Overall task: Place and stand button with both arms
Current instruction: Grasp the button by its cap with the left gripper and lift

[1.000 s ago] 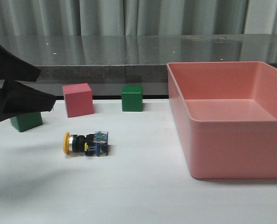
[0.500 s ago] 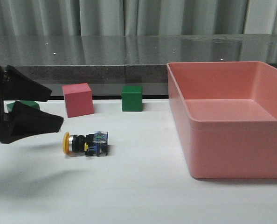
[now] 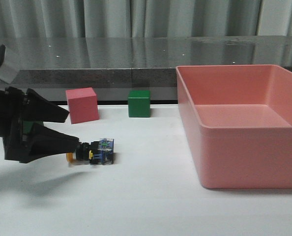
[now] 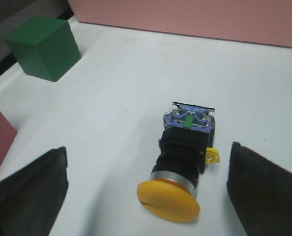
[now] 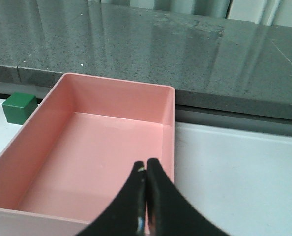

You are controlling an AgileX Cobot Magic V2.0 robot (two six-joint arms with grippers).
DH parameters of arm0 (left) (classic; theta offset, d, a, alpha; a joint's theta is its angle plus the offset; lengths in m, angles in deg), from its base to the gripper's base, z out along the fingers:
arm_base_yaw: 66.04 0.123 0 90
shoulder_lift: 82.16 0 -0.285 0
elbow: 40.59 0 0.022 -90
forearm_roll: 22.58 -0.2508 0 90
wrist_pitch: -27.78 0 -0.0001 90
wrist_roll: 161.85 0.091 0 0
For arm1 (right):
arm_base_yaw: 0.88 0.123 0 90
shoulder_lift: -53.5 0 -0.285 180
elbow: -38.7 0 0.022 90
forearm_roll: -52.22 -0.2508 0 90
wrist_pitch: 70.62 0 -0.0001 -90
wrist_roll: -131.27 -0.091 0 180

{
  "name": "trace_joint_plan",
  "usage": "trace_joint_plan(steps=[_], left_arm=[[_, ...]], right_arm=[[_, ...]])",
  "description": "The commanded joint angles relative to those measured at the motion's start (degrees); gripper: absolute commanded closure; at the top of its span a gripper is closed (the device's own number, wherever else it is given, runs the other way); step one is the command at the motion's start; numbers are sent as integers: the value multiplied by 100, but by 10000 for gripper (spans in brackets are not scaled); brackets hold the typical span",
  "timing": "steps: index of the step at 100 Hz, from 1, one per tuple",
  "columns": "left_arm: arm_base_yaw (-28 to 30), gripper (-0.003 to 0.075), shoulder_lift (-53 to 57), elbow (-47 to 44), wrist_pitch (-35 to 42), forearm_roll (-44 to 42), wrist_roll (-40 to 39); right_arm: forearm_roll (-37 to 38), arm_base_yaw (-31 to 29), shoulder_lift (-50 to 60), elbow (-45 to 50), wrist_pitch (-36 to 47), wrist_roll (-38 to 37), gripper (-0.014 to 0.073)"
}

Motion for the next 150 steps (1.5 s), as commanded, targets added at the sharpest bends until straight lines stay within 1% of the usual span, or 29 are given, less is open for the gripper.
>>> trace_joint_plan(steps=[1,19,53,59,64,71,97,104,108,117,123,128,133,138,145,148,150], left_arm=[[-103,101,88,202,-486,137,-7],[-226,101,-188,367,-426,137,-21],[-226,101,-538,367,-360,128,-21],[-226,112,-560,367,-360,128,-21],[-226,146,-560,367,-360,128,-21],[-226,225,-560,367,-360,128,-21],[-226,608,-560,367,-503,128,-21],[-226,700,-539,367,-601,88,-21],[-226,741,-483,367,-623,14,-21],[-226,739,-216,367,-623,-199,-44],[-226,739,89,367,-563,-223,-265],[-226,739,395,383,-332,-249,-499],[-252,739,752,450,139,-444,-828],[-325,739,1129,579,847,-912,-1290],[-506,739,1625,817,1714,-1899,-2223],[-589,739,1832,952,1958,-2465,-2738],[-655,739,1906,1011,2084,-2688,-2946]], right_arm=[[80,-25,-41,-156,484,13,707],[80,-25,-41,-156,484,13,707],[80,-25,-41,-156,484,13,707],[80,-25,-41,-156,484,13,707],[80,-25,-41,-156,484,13,707],[80,-25,-41,-156,484,13,707],[80,-25,-41,-156,484,13,707],[80,-25,-41,-156,484,13,707],[80,-25,-41,-156,484,13,707],[80,-25,-41,-156,484,13,707],[80,-25,-41,-156,484,13,707],[80,-25,-41,-156,484,13,707],[80,-25,-41,-156,484,13,707],[80,-25,-41,-156,484,13,707],[80,-25,-41,-156,484,13,707],[80,-25,-41,-156,484,13,707],[80,-25,-41,-156,484,13,707]])
